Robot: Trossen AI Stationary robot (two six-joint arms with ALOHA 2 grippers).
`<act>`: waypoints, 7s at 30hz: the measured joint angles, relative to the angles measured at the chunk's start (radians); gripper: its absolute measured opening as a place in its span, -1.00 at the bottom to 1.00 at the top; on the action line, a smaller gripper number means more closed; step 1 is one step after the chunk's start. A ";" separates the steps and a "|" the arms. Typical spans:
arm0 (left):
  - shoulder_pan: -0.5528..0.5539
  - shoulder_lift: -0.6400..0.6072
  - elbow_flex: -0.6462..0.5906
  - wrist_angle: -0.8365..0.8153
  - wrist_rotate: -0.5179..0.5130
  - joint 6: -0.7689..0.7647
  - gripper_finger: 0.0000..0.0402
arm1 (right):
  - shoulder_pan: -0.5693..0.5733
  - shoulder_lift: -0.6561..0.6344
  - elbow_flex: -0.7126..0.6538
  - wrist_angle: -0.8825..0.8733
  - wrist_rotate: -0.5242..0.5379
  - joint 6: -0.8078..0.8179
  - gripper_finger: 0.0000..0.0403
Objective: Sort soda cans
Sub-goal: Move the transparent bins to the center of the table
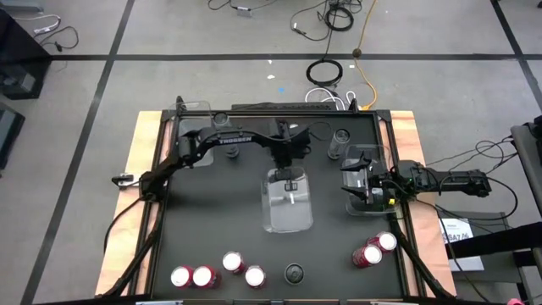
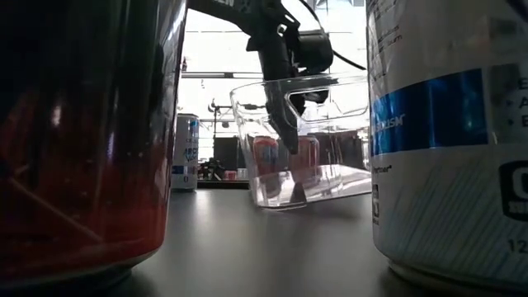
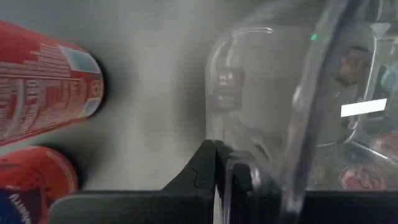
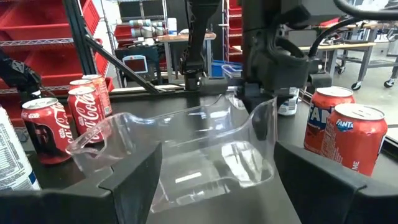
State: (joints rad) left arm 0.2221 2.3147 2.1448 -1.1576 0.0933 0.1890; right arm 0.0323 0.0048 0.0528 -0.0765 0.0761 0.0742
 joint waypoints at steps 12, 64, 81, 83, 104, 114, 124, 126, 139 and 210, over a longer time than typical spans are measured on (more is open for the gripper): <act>-0.002 0.000 0.000 0.077 0.004 0.034 -0.72 | 0.000 0.000 0.000 0.000 0.000 0.000 0.51; 0.008 -0.435 0.087 -0.362 -0.041 -0.120 -0.71 | 0.000 0.000 0.000 0.000 0.000 0.000 0.51; -0.074 -1.097 -0.917 0.059 -0.131 -0.367 -0.71 | 0.000 0.000 0.000 0.000 0.000 0.000 0.51; -0.073 -1.177 -0.959 0.048 -0.164 -0.364 -0.71 | 0.000 0.000 0.000 0.000 0.000 0.000 0.51; -0.038 -1.463 -1.053 -0.027 -0.372 -0.103 -0.71 | 0.000 0.000 0.000 0.000 0.000 0.000 0.51; -0.038 -1.463 -1.053 -0.027 -0.363 -0.103 -0.51 | 0.000 0.000 0.000 0.000 0.000 0.000 0.51; -0.038 -1.462 -1.053 -0.025 -0.363 -0.104 -0.03 | 0.000 0.000 0.000 0.000 0.000 0.000 0.51; -0.038 -1.462 -1.053 -0.016 -0.371 -0.105 -0.02 | 0.000 0.000 0.000 0.000 0.000 0.000 0.51; 0.000 -1.400 -1.056 -0.009 -0.196 -0.182 -0.02 | 0.000 0.000 0.000 0.000 0.000 0.000 0.51; 0.499 -0.995 -1.275 0.042 -0.021 0.052 -0.94 | 0.000 0.000 0.000 0.000 0.000 0.000 0.51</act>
State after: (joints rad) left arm 0.7212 1.3197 0.8696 -1.1160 0.0719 0.2405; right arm 0.0324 0.0048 0.0526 -0.0761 0.0763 0.0742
